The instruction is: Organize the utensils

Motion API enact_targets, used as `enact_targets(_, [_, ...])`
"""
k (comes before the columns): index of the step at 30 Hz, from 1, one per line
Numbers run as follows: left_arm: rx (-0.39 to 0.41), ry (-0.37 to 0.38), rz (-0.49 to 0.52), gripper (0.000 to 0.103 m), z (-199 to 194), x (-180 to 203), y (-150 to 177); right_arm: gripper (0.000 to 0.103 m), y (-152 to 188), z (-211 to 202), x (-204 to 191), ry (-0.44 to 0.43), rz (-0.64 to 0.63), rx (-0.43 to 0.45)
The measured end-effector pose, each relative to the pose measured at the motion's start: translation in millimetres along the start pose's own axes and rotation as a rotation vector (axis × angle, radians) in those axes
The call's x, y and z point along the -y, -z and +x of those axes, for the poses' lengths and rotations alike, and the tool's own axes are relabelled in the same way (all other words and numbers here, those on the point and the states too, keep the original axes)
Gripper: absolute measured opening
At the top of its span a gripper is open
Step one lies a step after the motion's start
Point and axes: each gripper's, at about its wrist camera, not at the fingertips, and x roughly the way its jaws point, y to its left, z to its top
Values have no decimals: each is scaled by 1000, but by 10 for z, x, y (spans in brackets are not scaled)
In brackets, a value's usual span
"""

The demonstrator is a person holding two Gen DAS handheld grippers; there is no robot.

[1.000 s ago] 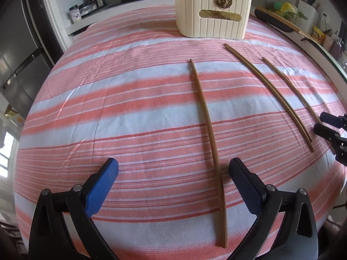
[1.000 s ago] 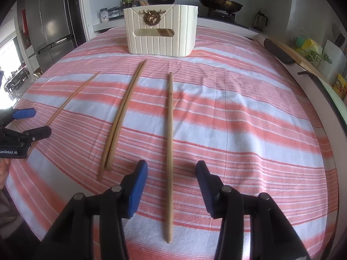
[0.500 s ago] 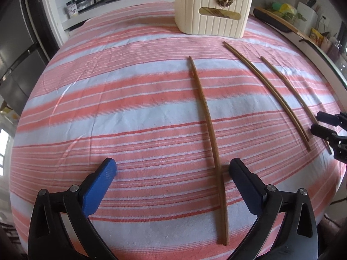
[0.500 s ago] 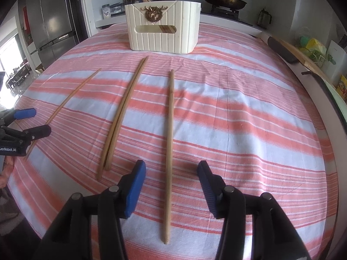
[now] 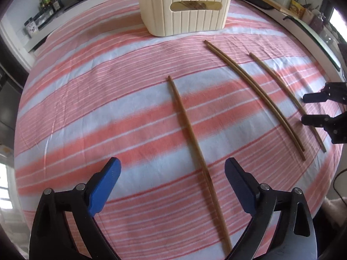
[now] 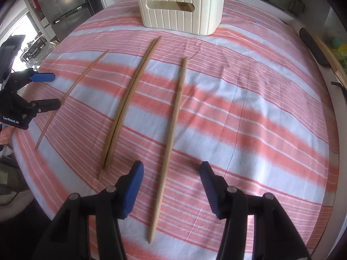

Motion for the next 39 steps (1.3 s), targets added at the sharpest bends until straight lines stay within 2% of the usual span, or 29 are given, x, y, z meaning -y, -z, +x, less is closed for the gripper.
enact_targets(2, [-20,2,-10,85,103,-30,-103,55,-152,59,5,19,-19,-2])
enact_targets(4, [-11,-6,-15,84,139,-40,-201,51,-331,127,2,39,-32,-1])
enact_targets(7, [-6,-1,-30,70,170,-32,-355,45,-636,228,11,49,-21,17])
enact_targets(10, [11,-9,-29,37,191,13,-491,34,-903,319,12,65,6,49])
enact_targets(11, [22,-12,-27,13,188,30,-525,19,-968,339,8,62,15,57])
enact_targets(12, [25,-11,-28,6,194,48,-549,12,-1011,351,-2,63,23,60])
enact_targets(13, [35,-6,-38,6,193,49,-559,7,-1042,359,-8,67,33,66])
enact_targets(16, [88,18,-71,4,107,31,-539,6,-1049,330,-39,68,41,98])
enact_targets(19, [177,52,-108,4,-189,-13,-447,6,-967,101,-23,41,57,186])
enact_targets(26, [423,100,-107,4,-1150,-49,-146,6,-579,-920,-192,10,-3,453])
enact_targets(32, [587,133,-127,4,-1664,-26,91,6,-234,-1578,-337,1,-15,618])
enact_targets(36, [623,172,-177,4,-1831,-109,213,6,-92,-1780,-386,17,-24,700])
enact_targets(39, [638,169,-191,3,-1882,-155,212,6,-83,-1850,-434,49,-51,735])
